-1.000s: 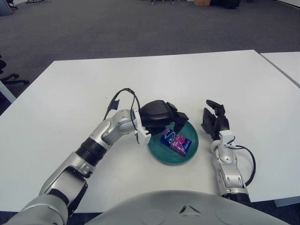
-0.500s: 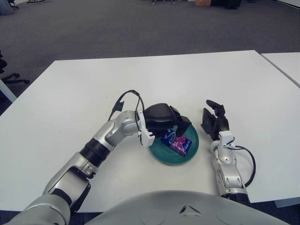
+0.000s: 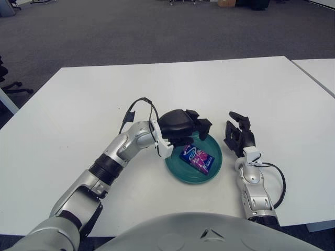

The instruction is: Put the gum into the plate.

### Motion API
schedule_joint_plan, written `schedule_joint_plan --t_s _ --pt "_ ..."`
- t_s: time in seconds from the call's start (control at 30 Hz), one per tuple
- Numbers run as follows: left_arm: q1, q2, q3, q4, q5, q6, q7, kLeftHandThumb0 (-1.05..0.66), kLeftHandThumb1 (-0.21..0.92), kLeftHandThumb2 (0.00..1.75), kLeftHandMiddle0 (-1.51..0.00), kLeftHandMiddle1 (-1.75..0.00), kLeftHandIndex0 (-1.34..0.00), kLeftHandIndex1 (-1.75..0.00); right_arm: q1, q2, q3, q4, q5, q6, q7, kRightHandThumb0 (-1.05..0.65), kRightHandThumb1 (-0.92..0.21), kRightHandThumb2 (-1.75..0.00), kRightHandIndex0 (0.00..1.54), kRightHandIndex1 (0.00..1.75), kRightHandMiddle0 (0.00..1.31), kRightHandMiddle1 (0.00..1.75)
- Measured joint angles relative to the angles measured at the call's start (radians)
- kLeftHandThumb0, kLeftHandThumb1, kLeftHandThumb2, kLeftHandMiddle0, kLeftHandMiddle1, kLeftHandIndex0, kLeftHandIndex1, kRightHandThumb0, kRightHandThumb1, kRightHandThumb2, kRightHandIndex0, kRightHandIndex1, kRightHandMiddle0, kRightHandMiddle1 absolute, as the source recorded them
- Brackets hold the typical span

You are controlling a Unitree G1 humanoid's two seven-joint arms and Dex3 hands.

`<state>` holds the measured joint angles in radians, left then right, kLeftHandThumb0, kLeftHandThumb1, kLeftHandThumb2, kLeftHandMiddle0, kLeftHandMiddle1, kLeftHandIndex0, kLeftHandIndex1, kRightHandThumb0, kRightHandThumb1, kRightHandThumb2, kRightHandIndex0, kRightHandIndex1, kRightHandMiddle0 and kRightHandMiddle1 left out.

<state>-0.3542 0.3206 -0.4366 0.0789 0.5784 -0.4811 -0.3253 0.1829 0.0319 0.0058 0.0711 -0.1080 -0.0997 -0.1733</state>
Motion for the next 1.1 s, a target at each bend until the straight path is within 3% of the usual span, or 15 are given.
schedule_joint_plan --t_s 0.23,0.47,0.57,0.87,1.1 --pt "0.018 -0.108 0.129 0.059 -0.26 0.168 -0.004 -1.04 0.92 0.74 -0.1 -0.1 0.0 -0.42 -0.005 0.005 -0.01 0.009 0.016 -0.018 0.006 -0.62 -0.92 -0.73 0.52 0.05 0.0 0.9" --pt "0.06 -0.306 0.288 0.112 -0.569 0.37 0.05 -1.02 0.92 0.88 -0.1 -0.06 0.0 -0.43 -0.009 0.007 -0.005 0.016 0.008 -0.021 0.0 -0.6 -0.92 -0.74 0.52 0.05 0.0 0.89" --pt "0.088 -0.356 0.326 0.113 -0.627 0.443 0.081 -1.01 0.92 0.93 -0.11 -0.05 0.0 -0.44 -0.012 0.011 -0.001 0.015 -0.003 -0.013 -0.014 -0.59 -0.92 -0.74 0.54 0.06 0.0 0.87" --pt "0.144 -0.363 0.382 0.082 -0.677 0.554 0.109 -1.04 0.92 0.96 -0.07 -0.01 0.0 -0.32 -0.009 0.012 0.0 -0.005 -0.02 0.026 -0.028 -0.6 -0.92 -0.75 0.53 0.06 0.0 0.82" --pt "0.261 -0.369 0.377 0.015 -0.681 0.529 0.124 -1.05 0.92 0.94 -0.03 0.0 0.0 -0.15 -0.006 0.011 -0.005 -0.016 -0.016 0.036 -0.02 -0.6 -0.92 -0.75 0.53 0.06 0.0 0.83"
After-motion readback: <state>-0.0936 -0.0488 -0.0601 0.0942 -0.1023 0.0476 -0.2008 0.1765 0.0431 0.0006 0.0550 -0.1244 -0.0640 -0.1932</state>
